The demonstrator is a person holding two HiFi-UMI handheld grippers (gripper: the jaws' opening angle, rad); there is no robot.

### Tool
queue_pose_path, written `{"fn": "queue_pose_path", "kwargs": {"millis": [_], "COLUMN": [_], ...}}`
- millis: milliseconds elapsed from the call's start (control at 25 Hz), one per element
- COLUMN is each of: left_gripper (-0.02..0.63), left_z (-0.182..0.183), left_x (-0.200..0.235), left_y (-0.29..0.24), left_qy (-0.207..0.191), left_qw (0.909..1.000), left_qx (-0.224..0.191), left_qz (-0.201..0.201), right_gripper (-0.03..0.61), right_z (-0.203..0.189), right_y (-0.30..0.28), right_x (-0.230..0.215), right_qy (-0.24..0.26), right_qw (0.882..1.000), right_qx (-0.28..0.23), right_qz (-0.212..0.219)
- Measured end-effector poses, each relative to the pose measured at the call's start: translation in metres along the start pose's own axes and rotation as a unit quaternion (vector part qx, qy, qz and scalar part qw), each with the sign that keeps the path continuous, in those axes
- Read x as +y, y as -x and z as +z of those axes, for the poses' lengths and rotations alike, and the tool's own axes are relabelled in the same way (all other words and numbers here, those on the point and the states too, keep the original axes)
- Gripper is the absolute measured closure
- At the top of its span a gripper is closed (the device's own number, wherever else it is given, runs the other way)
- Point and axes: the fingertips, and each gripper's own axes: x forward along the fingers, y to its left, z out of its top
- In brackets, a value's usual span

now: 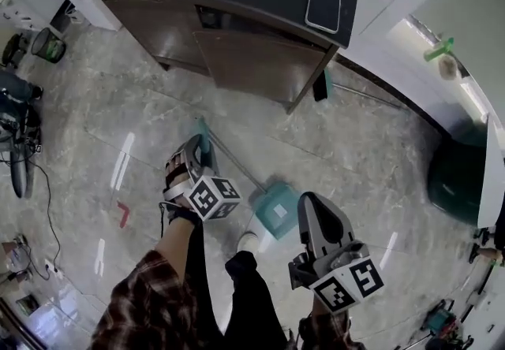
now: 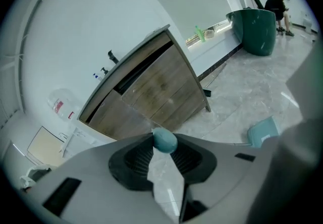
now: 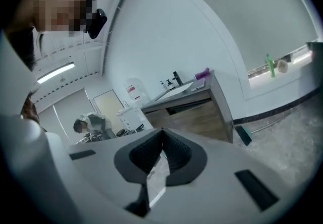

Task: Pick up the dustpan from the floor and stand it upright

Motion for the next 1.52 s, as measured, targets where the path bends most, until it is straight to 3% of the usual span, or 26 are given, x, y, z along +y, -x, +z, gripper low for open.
{"fn": "queue_pose_path", "kwargs": {"millis": [320, 560, 840, 1160, 1520], "left_gripper": [0.514, 0.514, 0.497, 0.485, 0.471], "left_z": [0.043, 0.072, 0.095, 0.089, 0.080], "left_x": [-0.063, -0.114, -0.167, -0.214, -0.243], "left_y": [0.096, 0.149, 0.200, 0.247, 0.278], "left_qy": [-0.073, -0.110, -0.144, -0.241, -0.293], "left_qw": [0.9959, 0.9906, 0.9838, 0.9599, 0.9389], "left_qx": [-0.035, -0.064, -0.102, -0.142, -0.179], "left_qz": [0.040, 0.050, 0.028, -0.011, -0.026], "right_gripper": [0.568, 0.568, 0.568, 0.566, 0.568], "right_z": [0.021, 0.029, 0.032, 0.028, 0.024], "right_y": [0.077, 0.127, 0.167, 0.205, 0.248], "right_x": [0.002, -0.007, -0.015, -0.010, -0.001], "right_qy": [0.022, 0.024, 0.016, -0.005, -0.017], "right_qw": [0.999, 0.999, 0.999, 0.998, 0.992], "right_qx": [-0.016, -0.023, -0.029, -0.051, -0.084], "right_qz": [0.026, 0.018, -0.005, -0.041, -0.094]}}
